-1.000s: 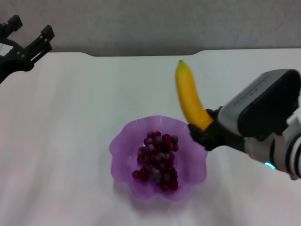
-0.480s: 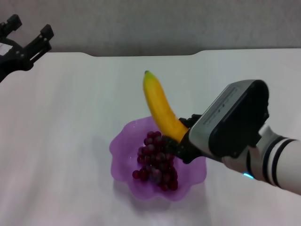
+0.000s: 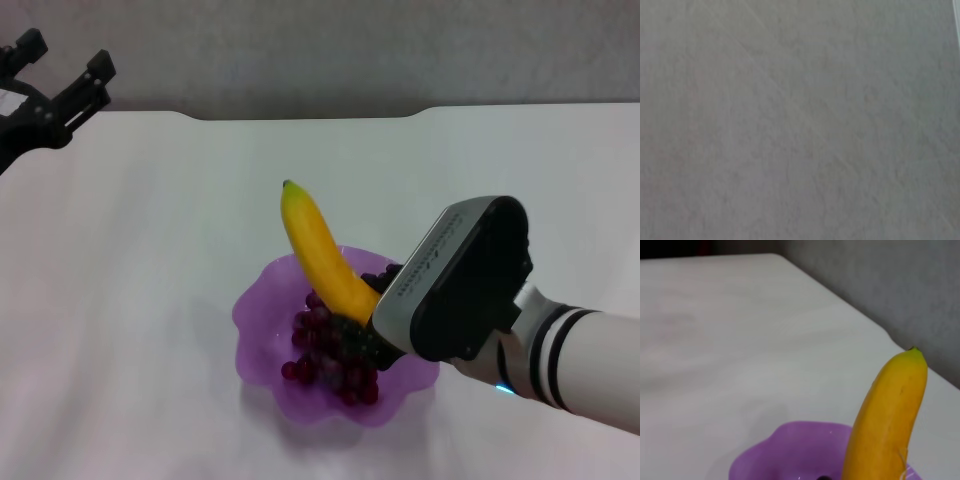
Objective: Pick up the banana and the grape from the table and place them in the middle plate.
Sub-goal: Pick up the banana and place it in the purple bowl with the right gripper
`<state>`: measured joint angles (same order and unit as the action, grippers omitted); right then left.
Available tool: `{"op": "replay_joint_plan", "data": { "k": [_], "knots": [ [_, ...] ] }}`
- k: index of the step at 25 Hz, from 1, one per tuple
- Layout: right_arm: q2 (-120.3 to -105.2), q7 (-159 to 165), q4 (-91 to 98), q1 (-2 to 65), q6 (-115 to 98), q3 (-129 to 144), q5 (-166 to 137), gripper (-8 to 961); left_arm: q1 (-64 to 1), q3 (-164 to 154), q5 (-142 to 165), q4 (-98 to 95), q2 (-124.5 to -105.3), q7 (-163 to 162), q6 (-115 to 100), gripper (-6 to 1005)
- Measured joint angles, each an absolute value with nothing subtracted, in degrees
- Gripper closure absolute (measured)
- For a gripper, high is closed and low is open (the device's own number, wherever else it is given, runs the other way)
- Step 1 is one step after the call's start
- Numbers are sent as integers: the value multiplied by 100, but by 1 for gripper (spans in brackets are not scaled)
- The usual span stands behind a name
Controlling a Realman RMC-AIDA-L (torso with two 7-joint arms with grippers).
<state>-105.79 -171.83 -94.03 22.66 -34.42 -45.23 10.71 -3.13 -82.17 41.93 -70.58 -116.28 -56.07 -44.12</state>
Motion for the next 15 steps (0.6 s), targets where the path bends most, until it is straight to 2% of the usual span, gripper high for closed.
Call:
{"op": "replay_joint_plan", "data": {
  "k": [15],
  "knots": [
    [-10611,-17183,-8384,2734,-2960,-4355,1561,419,-340,-8232,4193,-7057,-11628,-5616,-4412,183]
  ]
}}
